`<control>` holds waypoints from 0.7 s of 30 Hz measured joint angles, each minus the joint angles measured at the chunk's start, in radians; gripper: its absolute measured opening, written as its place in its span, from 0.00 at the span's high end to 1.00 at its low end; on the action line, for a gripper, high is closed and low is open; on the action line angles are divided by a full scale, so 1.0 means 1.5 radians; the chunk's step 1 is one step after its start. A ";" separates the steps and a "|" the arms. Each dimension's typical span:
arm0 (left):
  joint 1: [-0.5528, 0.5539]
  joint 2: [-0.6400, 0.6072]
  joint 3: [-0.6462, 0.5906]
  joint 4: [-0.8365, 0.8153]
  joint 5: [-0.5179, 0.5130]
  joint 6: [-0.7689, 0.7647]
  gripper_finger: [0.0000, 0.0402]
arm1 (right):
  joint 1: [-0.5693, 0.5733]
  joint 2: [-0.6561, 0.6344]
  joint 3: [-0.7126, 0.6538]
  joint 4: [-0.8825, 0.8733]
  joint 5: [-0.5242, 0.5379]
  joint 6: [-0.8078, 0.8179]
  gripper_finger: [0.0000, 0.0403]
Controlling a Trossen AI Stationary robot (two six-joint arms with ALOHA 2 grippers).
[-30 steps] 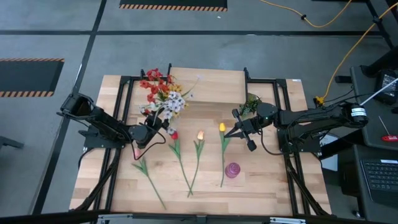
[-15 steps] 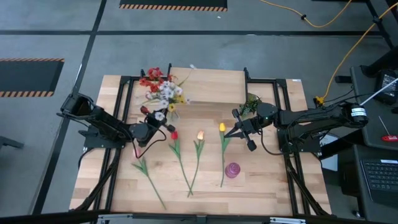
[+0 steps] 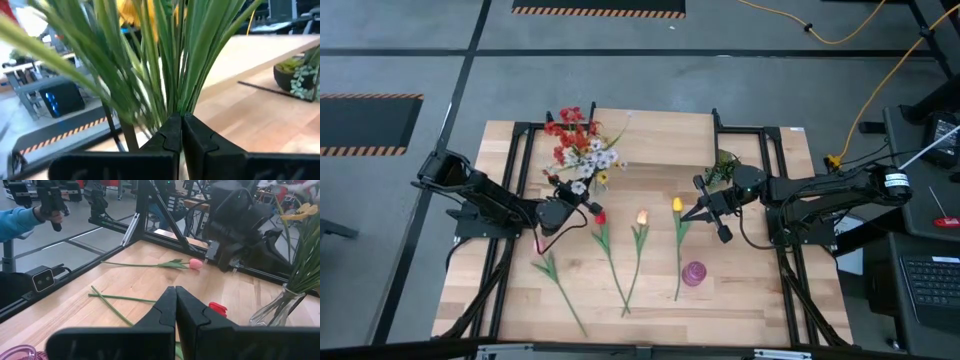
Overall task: Pick and place flowers into a vace then onto a shelf
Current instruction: Put the white flowers into the transparent vase
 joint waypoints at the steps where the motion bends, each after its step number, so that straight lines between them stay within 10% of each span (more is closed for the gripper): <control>1: 0.000 0.000 0.000 -0.019 0.000 -0.022 0.99 | 0.000 0.000 0.000 0.000 0.000 0.000 0.99; 21: -0.044 0.000 0.000 0.031 -0.019 0.121 0.74 | 0.000 0.000 0.000 -0.001 0.000 0.000 0.99</control>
